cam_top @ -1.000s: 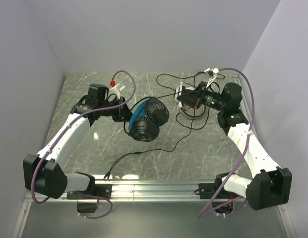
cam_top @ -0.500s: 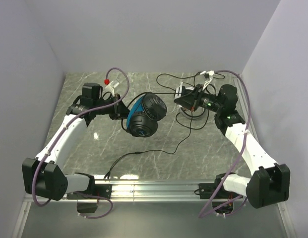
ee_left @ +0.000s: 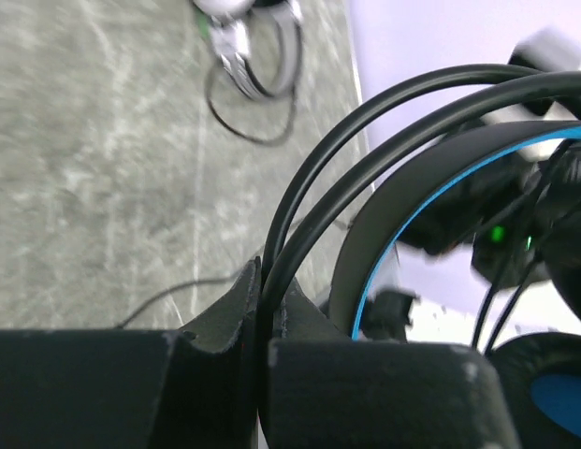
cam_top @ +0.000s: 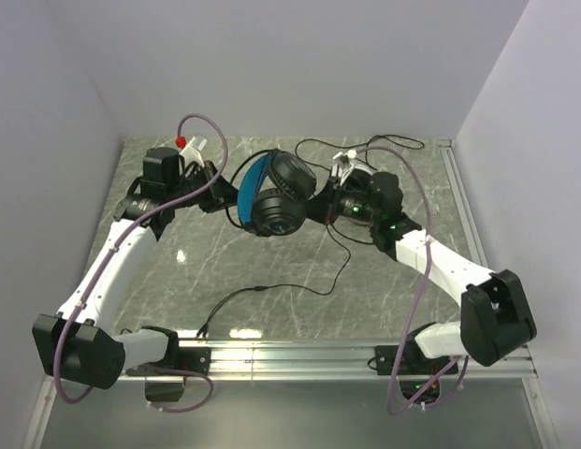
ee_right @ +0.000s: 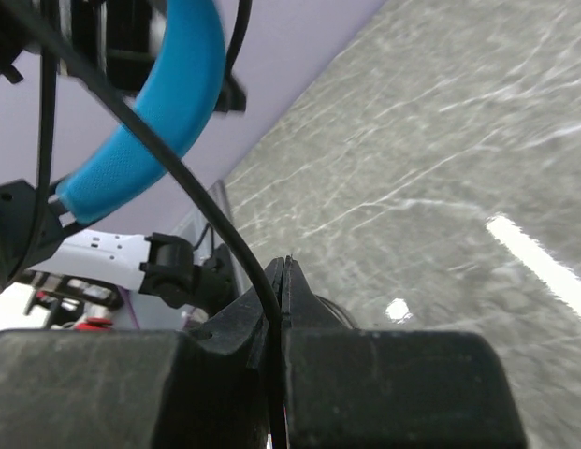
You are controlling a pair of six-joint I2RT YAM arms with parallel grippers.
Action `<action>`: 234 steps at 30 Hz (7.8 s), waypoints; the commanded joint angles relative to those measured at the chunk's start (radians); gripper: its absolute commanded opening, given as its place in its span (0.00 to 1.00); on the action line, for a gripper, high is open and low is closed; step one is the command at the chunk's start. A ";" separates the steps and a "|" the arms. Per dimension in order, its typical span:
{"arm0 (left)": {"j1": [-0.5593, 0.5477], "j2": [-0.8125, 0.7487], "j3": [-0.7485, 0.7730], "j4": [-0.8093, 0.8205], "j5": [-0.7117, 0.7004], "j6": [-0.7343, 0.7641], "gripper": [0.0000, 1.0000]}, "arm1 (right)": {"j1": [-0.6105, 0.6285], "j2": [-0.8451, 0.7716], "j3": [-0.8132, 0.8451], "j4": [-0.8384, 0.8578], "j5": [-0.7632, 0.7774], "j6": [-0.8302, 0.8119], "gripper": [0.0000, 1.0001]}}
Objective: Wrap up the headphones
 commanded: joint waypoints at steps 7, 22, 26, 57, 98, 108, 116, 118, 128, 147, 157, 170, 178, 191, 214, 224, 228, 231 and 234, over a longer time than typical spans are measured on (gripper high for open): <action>0.008 -0.073 0.103 0.129 -0.301 -0.159 0.00 | 0.160 0.110 -0.075 0.267 0.053 0.135 0.05; 0.008 -0.054 0.163 0.106 -0.413 -0.132 0.00 | 0.280 0.157 -0.124 0.387 0.100 0.201 0.10; 0.008 -0.042 0.206 0.085 -0.470 -0.116 0.00 | 0.315 0.151 -0.147 0.407 0.119 0.210 0.09; 0.008 0.097 0.235 0.114 -0.740 -0.104 0.00 | 0.741 0.065 -0.156 0.231 0.338 0.122 0.00; -0.449 0.147 -0.086 0.276 -1.470 0.490 0.00 | 0.263 -0.190 0.557 -1.024 0.263 -0.335 0.00; -0.532 0.166 0.026 0.047 -1.277 0.623 0.00 | 0.171 -0.151 0.641 -1.171 0.425 -0.437 0.00; -0.540 0.180 0.175 -0.249 -1.039 0.640 0.00 | 0.151 -0.111 0.631 -1.197 0.620 -0.457 0.00; -0.540 0.173 0.183 -0.285 -1.030 0.638 0.00 | 0.143 -0.107 0.608 -1.190 0.643 -0.456 0.00; -0.523 0.145 0.228 -0.357 -0.808 0.539 0.00 | 0.131 -0.084 0.491 -1.132 0.749 -0.445 0.00; -0.379 0.010 0.237 -0.280 -0.516 0.376 0.00 | 0.120 -0.091 0.270 -0.891 0.671 -0.372 0.01; -0.316 -0.022 0.212 -0.159 -0.341 0.152 0.00 | 0.110 -0.125 0.111 -0.523 0.488 -0.270 0.01; -0.311 -0.067 0.254 -0.170 -0.502 0.019 0.00 | 0.106 -0.151 -0.077 -0.082 0.311 -0.066 0.03; -0.307 -0.042 0.332 -0.184 -0.530 -0.009 0.00 | 0.106 -0.119 -0.155 0.067 0.237 -0.003 0.09; -0.308 -0.011 0.350 -0.194 -0.519 -0.006 0.00 | 0.110 -0.140 -0.215 0.085 0.243 -0.014 0.38; -0.308 0.005 0.445 -0.249 -0.550 0.003 0.00 | 0.119 -0.147 -0.236 0.093 0.246 -0.031 0.53; -0.308 0.015 0.484 -0.268 -0.565 0.009 0.00 | 0.125 -0.157 -0.274 0.122 0.241 -0.028 0.51; -0.308 0.019 0.493 -0.271 -0.565 0.011 0.00 | 0.125 -0.157 -0.293 0.133 0.234 -0.026 0.47; -0.308 0.021 0.499 -0.277 -0.570 0.014 0.00 | 0.128 -0.162 -0.308 0.137 0.238 -0.025 0.47; -0.308 0.022 0.502 -0.279 -0.573 0.016 0.00 | 0.129 -0.171 -0.319 0.134 0.244 -0.028 0.47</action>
